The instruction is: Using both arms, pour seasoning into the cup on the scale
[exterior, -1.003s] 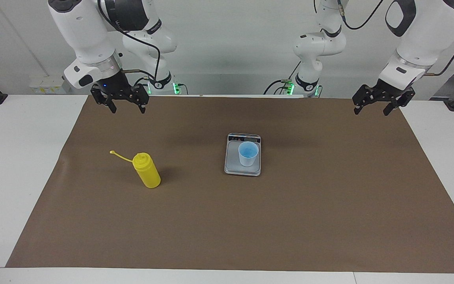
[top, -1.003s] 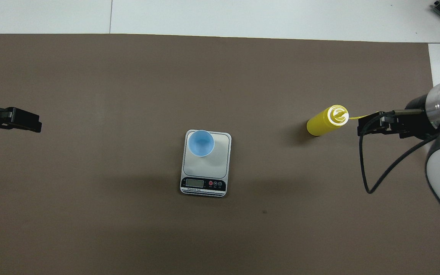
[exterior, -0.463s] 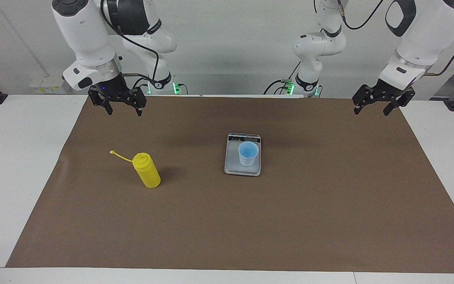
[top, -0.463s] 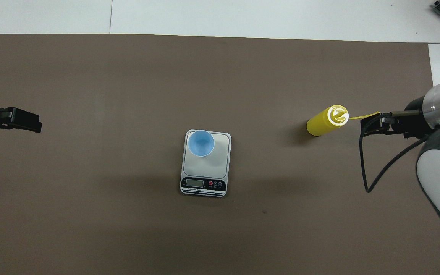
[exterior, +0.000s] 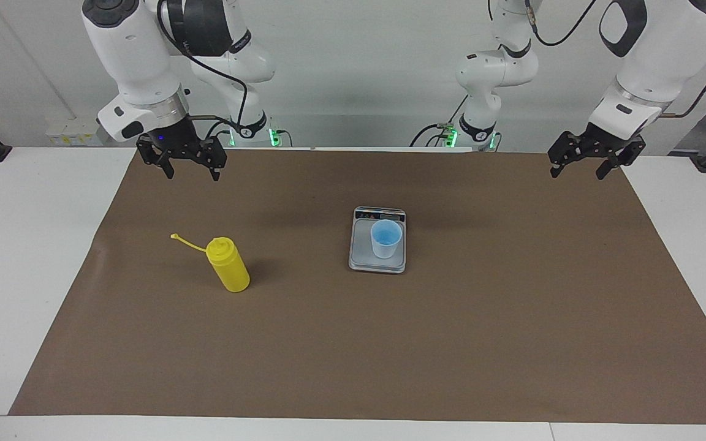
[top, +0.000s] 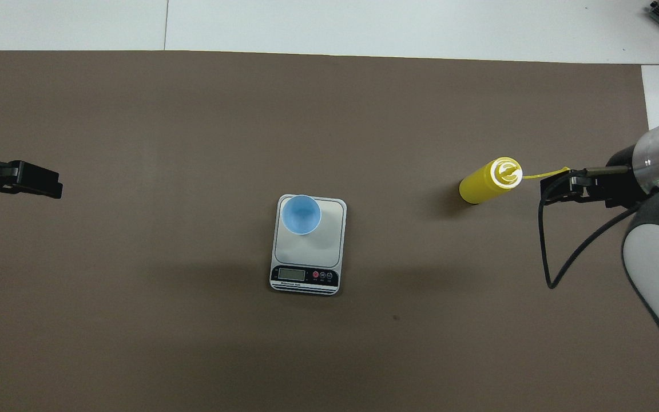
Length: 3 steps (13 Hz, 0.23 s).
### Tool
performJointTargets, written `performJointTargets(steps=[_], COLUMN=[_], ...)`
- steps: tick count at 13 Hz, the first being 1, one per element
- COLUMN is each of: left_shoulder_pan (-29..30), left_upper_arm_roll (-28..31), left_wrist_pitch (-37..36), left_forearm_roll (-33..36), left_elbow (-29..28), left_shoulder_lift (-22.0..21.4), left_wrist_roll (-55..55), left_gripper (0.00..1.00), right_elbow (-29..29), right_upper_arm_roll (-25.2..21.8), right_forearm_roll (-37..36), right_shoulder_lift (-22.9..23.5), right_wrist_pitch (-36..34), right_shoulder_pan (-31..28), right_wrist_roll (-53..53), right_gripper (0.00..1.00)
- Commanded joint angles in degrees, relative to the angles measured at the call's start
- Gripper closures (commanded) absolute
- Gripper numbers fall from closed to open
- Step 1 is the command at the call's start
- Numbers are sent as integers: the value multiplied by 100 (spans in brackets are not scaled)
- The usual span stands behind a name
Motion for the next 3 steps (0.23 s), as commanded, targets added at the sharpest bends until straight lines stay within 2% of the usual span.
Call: performJointTargets(steps=[1, 3], left_shoulder_pan=[63, 63], left_upper_arm_roll=[-10, -10], left_wrist_pitch=[17, 17], left_forearm_roll=[-52, -52], left_elbow=[-126, -126], left_shoulder_lift=[-123, -123], left_wrist_roll=[75, 75], left_gripper=[0, 0], right_elbow=[-148, -148], right_upper_arm_roll=[38, 38], right_forearm_roll=[-98, -98], right_shoulder_lift=[-121, -121], right_wrist_pitch=[58, 50], right_shoulder_pan=[-25, -25], right_wrist_roll=[110, 110], right_gripper=[0, 0])
